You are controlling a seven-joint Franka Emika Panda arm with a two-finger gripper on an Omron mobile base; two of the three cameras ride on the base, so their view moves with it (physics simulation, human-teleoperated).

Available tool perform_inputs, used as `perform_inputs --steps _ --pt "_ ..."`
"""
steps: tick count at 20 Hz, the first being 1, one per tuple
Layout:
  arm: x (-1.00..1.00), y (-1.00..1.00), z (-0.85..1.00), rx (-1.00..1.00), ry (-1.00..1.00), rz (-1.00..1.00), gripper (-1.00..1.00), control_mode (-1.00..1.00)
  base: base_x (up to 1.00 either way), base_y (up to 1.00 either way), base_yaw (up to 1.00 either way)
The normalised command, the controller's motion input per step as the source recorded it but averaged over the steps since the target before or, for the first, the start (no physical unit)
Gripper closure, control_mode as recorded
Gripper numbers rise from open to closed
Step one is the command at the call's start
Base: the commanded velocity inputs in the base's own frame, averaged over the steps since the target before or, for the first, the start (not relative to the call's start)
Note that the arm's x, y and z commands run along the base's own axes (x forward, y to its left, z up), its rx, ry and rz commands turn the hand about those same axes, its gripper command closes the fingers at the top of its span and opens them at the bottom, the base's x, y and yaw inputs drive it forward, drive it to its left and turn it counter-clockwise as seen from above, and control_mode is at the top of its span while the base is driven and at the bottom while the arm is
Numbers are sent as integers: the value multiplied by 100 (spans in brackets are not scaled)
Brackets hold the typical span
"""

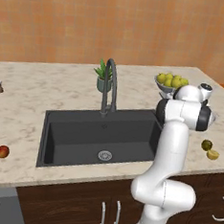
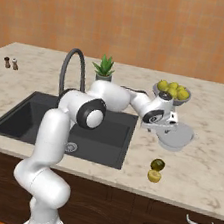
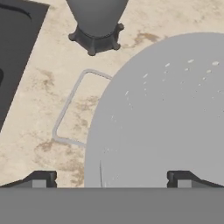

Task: Put the colander in the sink, put the kiwi, apple, kiwi in the colander, and turn on the sink faucet and pour water over the colander.

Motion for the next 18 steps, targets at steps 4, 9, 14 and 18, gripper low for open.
perform_inputs --steps 4,9,14,18 --pt "0 0 -16 0 0 0 -100 -100 0 0 0" --pt "0 0 0 0 0 0 -100 -100 0 0 0" --pt "0 0 0 0 0 0 100 -100 0 0 0" --pt "5 0 0 0 0 0 100 -100 0 0 0"
